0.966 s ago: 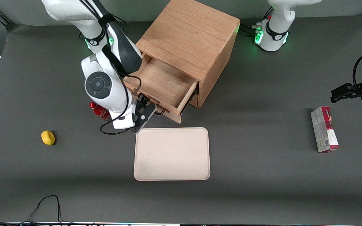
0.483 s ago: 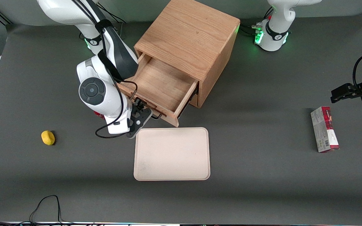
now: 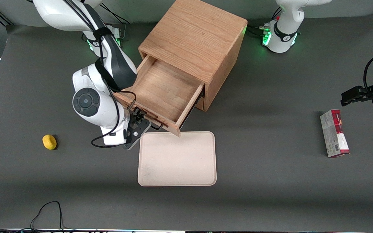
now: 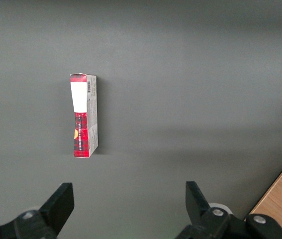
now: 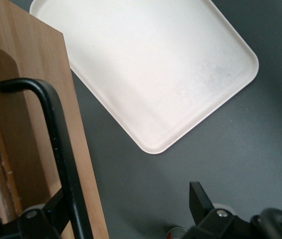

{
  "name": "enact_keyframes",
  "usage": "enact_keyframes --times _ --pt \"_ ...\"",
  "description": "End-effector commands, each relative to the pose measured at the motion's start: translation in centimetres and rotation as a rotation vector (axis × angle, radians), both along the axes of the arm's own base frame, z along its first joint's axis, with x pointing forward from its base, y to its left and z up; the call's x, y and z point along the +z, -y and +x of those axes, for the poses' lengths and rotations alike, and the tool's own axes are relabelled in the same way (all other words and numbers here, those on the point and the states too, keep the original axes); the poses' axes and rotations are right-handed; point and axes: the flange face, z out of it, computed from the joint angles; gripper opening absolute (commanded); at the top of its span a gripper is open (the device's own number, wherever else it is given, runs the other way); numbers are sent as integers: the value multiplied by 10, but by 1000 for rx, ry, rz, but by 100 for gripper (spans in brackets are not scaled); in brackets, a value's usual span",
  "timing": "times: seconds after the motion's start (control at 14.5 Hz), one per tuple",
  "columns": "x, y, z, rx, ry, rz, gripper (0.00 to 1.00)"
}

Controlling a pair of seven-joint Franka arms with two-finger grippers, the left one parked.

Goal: Open upper drawer
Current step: 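Pull the upper drawer handle outward from the cabinet with the right gripper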

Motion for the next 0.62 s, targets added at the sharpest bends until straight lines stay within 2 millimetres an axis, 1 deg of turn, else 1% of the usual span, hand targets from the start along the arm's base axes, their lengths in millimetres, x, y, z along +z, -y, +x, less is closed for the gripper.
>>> enact_keyframes --times 0.0,0.07,0.41,0.55 --pt "1 12 18 2 8 -9 100" --pt "4 12 20 2 12 -10 100" --pt "2 13 21 -4 9 -12 100" --pt "14 12 20 -8 21 -6 100"
